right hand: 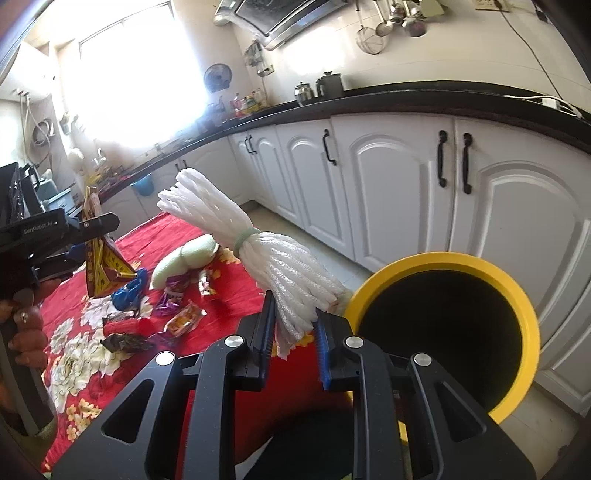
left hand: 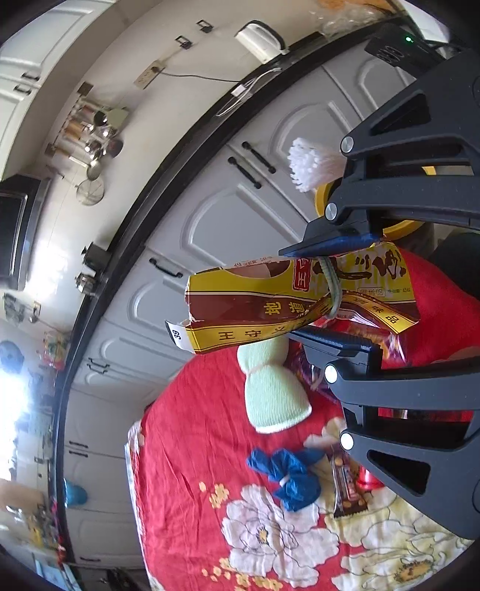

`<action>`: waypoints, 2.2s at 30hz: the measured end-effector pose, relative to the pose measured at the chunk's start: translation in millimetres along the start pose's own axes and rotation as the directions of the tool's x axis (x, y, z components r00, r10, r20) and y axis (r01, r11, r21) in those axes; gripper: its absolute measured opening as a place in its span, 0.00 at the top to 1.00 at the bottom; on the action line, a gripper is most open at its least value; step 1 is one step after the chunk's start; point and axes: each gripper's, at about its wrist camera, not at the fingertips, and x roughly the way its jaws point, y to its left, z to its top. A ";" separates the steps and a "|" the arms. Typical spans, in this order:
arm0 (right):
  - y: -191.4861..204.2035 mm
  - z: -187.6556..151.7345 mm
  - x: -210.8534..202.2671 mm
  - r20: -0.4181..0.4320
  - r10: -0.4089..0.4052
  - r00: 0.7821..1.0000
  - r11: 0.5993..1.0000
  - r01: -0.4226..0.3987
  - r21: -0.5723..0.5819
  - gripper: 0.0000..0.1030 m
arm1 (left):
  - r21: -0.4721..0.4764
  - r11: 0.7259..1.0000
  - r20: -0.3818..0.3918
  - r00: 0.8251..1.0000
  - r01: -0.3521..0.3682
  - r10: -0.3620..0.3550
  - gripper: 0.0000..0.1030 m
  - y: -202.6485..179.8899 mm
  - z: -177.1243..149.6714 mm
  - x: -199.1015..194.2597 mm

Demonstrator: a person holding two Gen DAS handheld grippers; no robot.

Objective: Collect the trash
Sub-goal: 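Carry the wrapper and mesh bundle with both tools over the yellow bin, then open both tools to drop the wrapper and mesh bundle into the bin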

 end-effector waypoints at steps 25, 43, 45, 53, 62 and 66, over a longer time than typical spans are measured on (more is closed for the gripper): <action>-88.3 -10.4 -23.0 0.000 -0.132 0.991 0.986 0.131 0.106 0.82 | 0.203 0.976 -0.122 0.991 0.085 -0.061 0.73 -102.5 -51.4 59.6; -148.9 -30.5 -21.6 -0.055 -0.199 0.978 0.955 0.206 0.214 0.81 | 0.324 0.932 -0.215 0.972 0.163 -0.095 0.73 -161.2 -94.1 101.5; -152.9 -33.8 -19.6 -0.066 -0.202 0.977 0.952 0.211 0.221 0.81 | 0.333 0.927 -0.225 0.969 0.174 -0.102 0.73 -165.6 -98.3 106.8; -164.2 -45.0 -9.7 -0.111 -0.241 0.964 0.938 0.260 0.229 0.81 | 0.365 0.910 -0.264 0.959 0.198 -0.102 0.72 -179.9 -113.4 128.6; -171.3 -50.2 -2.7 -0.141 -0.280 0.950 0.925 0.306 0.226 0.78 | 0.373 0.902 -0.297 0.949 0.215 -0.103 0.72 -186.8 -121.3 149.0; -172.9 -51.3 -2.3 -0.138 -0.291 0.947 0.923 0.316 0.222 0.76 | 0.372 0.903 -0.305 0.947 0.217 -0.102 0.72 -186.3 -123.4 156.2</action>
